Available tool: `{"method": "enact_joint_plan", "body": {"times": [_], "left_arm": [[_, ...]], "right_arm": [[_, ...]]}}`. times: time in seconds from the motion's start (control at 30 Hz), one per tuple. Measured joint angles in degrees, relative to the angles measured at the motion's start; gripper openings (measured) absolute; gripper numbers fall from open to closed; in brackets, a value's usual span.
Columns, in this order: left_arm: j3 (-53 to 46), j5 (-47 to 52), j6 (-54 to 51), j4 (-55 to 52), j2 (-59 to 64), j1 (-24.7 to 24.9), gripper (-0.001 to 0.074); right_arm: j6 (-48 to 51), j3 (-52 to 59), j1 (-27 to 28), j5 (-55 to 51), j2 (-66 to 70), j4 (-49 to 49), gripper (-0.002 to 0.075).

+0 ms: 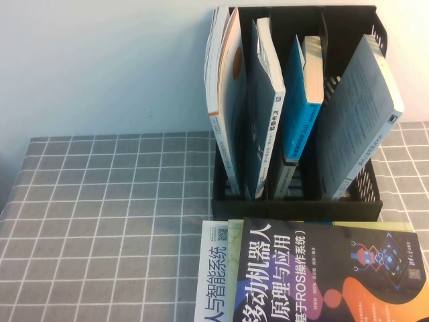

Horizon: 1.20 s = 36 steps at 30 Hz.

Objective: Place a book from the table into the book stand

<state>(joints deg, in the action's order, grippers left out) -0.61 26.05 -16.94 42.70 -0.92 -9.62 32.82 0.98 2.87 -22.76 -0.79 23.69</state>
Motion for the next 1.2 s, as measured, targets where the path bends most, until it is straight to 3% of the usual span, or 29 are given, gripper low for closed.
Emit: {"method": "enact_joint_plan", "body": {"times": [0.67,1.03,1.2], "left_arm": [[-0.2,-1.5,-0.1,0.1,0.0,0.0,-0.0002],[-0.2,-7.1,-0.5,-33.0,0.0,0.0,-0.0002],[-0.2,-7.1,-0.6,-35.8,0.0,0.0,-0.0002]], "right_arm": [[0.0,0.0,0.0,0.0,0.0,0.0,-0.0003],[0.0,0.0,0.0,0.0,0.0,0.0,-0.0003],[0.0,0.0,0.0,0.0,0.0,0.0,-0.0003]]}}
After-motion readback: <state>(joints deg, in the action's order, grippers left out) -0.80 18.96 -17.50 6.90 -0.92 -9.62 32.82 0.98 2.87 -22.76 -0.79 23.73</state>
